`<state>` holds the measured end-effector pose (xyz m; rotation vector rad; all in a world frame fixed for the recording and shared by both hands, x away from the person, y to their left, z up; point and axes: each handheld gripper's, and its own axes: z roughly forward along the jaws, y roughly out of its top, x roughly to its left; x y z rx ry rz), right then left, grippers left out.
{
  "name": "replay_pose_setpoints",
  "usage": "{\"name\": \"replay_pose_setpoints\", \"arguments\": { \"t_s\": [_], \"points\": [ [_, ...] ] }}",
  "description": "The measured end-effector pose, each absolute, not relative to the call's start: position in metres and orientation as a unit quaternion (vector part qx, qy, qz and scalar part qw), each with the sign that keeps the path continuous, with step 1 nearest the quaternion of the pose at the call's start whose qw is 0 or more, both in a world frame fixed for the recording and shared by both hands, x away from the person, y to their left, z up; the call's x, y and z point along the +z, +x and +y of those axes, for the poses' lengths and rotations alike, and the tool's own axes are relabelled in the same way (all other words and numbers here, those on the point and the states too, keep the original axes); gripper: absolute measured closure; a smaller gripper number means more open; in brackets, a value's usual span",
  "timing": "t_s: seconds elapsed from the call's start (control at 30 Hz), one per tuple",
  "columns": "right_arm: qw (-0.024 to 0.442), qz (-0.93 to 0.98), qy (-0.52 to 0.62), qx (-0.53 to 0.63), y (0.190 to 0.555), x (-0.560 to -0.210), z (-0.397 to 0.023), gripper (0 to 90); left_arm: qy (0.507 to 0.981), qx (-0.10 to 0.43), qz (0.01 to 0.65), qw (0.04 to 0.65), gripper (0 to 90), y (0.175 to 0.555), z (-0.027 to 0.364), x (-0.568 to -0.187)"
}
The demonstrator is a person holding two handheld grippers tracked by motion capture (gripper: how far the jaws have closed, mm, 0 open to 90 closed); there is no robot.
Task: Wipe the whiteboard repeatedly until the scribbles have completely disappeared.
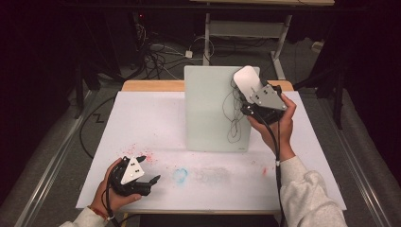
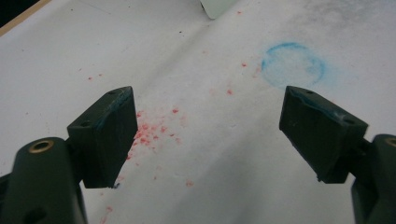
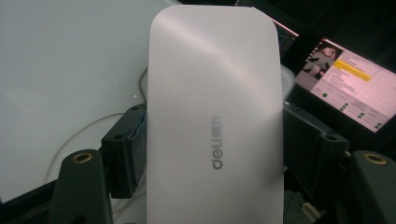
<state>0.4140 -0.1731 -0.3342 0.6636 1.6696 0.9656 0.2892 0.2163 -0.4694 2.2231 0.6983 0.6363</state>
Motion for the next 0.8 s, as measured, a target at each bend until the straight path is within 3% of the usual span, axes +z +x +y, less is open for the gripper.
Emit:
{"name": "replay_pose_setpoints", "arguments": {
  "t_s": [0.23,0.53,0.63,0.8],
  "points": [
    [0.535,0.717,0.242,0.375,0.407,-0.352,-0.157,31.3,0.861,0.246,0.270,0.354,18.8,0.289,0.216,-0.470],
    [0.555,0.667,0.303,0.394,0.417,-0.329,-0.186,31.3,0.861,0.246,0.270,0.354,18.8,0.289,0.216,-0.470],
    [0.540,0.658,0.326,0.412,0.419,-0.329,-0.194,31.3,0.861,0.246,0.270,0.354,18.8,0.289,0.216,-0.470],
    [0.552,0.676,0.293,0.390,0.413,-0.341,-0.175,31.3,0.862,0.246,0.269,0.354,18.9,0.289,0.215,-0.470]
  ]
}}
